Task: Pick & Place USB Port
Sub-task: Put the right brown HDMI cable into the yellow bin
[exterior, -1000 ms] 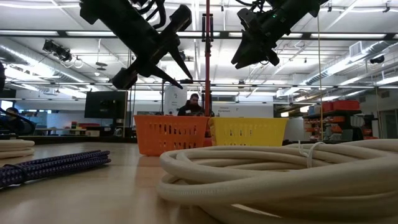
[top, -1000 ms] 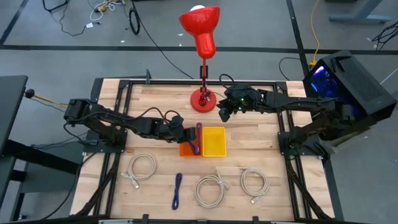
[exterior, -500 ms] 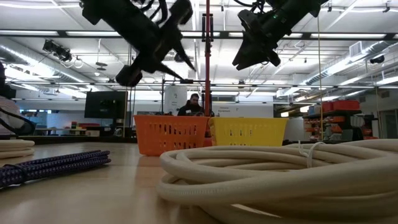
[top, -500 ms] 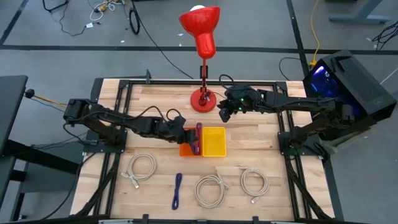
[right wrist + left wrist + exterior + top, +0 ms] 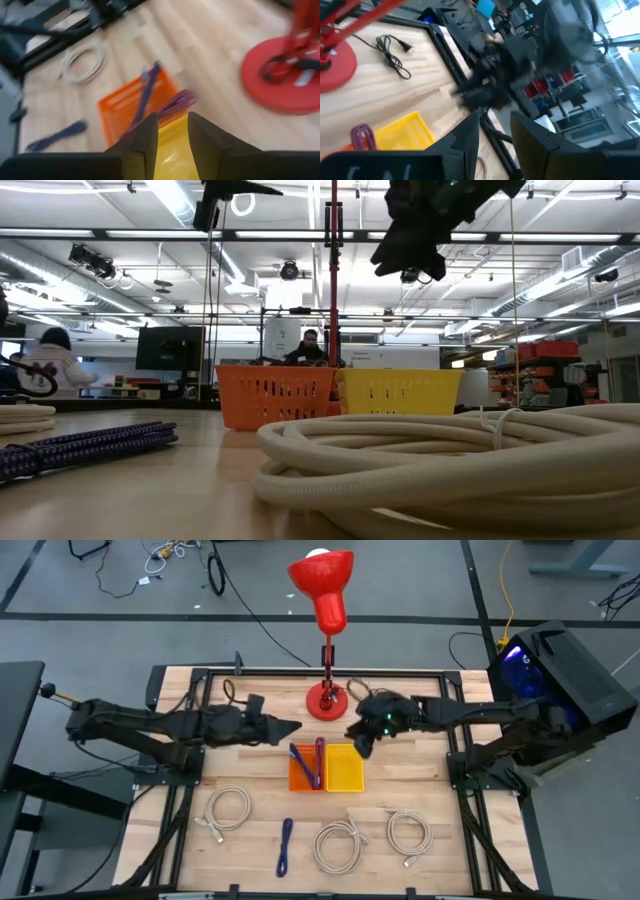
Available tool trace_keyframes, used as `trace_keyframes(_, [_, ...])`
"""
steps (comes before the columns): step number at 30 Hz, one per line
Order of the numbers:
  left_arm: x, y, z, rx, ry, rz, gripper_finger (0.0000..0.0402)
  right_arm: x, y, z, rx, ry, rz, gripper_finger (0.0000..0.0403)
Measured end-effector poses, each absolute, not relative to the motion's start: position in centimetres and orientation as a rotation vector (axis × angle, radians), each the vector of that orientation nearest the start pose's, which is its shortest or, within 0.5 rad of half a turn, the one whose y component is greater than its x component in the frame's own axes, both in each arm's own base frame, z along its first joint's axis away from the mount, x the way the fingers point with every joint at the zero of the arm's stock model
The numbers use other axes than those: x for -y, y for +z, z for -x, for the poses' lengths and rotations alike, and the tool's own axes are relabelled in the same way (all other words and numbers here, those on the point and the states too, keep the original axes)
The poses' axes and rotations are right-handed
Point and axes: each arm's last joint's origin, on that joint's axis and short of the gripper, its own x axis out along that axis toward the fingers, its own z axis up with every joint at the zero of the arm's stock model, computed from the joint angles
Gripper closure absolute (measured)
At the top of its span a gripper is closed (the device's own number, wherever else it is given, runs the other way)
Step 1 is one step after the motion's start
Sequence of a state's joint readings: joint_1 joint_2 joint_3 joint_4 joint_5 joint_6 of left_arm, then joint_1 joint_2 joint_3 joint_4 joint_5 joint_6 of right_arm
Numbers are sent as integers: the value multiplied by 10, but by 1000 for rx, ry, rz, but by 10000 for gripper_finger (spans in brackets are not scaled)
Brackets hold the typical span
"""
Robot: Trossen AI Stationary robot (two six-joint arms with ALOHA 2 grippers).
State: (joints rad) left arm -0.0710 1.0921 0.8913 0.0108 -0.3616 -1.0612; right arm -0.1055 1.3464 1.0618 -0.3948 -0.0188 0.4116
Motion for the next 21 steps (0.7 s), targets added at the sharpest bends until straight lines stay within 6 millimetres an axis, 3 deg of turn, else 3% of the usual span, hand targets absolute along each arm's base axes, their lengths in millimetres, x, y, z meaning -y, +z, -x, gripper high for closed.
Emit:
trace_keyframes(8, [7, 333, -238, -31, 349, 940, 285, -22, 281, -280, -797, -124, -535, 293])
trace_keyframes(21, [13, 332, -239, -147, 155, 857, 285, -99, 272, -257, -909, -238, -796, 293])
